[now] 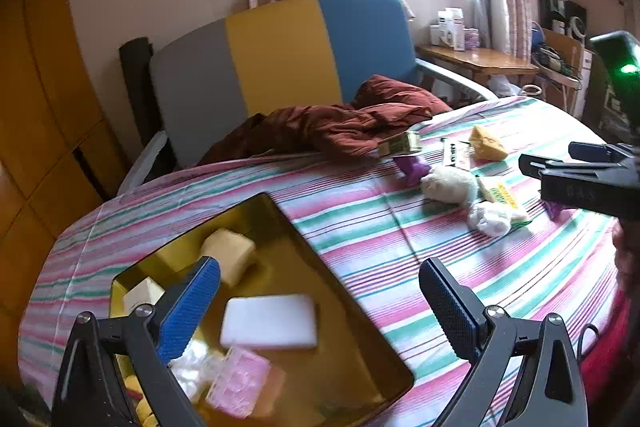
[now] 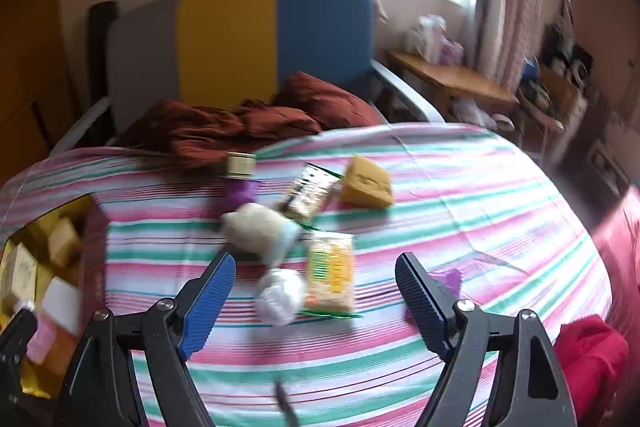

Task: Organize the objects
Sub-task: 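Withdraw both grippers from the tray toward the remaining items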

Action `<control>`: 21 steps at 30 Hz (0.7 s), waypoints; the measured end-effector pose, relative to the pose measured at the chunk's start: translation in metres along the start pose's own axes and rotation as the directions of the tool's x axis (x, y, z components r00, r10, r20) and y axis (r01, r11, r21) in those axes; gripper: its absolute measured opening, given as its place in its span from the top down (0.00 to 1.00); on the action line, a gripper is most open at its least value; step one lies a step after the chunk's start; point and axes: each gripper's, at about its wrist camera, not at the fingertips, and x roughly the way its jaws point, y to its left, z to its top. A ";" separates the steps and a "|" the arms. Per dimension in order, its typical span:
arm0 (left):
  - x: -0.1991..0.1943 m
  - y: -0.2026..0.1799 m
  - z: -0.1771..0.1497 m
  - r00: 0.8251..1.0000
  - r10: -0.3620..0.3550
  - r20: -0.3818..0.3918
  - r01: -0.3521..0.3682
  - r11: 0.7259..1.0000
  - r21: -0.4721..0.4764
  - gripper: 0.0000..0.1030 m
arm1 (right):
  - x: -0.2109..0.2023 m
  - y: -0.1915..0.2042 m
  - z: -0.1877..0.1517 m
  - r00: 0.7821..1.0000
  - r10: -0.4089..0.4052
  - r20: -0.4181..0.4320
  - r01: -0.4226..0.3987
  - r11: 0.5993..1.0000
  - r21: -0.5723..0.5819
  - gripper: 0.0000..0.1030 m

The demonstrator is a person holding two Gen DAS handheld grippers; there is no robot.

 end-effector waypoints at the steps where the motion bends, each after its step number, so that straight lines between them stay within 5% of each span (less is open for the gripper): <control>1: 0.001 -0.003 0.002 1.000 -0.008 0.003 0.008 1.000 0.005 0.03 | 0.004 -0.010 0.003 1.000 -0.008 -0.012 0.008 1.000 0.022 0.19; 8: 0.021 -0.026 0.019 0.995 -0.097 -0.020 0.098 0.995 0.025 0.03 | 0.047 -0.112 0.007 0.990 -0.059 -0.131 0.099 0.941 0.325 0.19; 14: 0.049 -0.049 0.028 0.980 -0.180 -0.090 0.182 0.983 0.018 0.03 | 0.073 -0.162 -0.020 0.975 0.084 -0.205 0.049 0.820 0.571 0.19; 21: 0.086 -0.080 0.035 0.950 -0.265 -0.167 0.262 0.964 -0.039 0.05 | 0.082 -0.149 -0.020 0.963 0.111 -0.247 0.036 0.851 0.524 0.19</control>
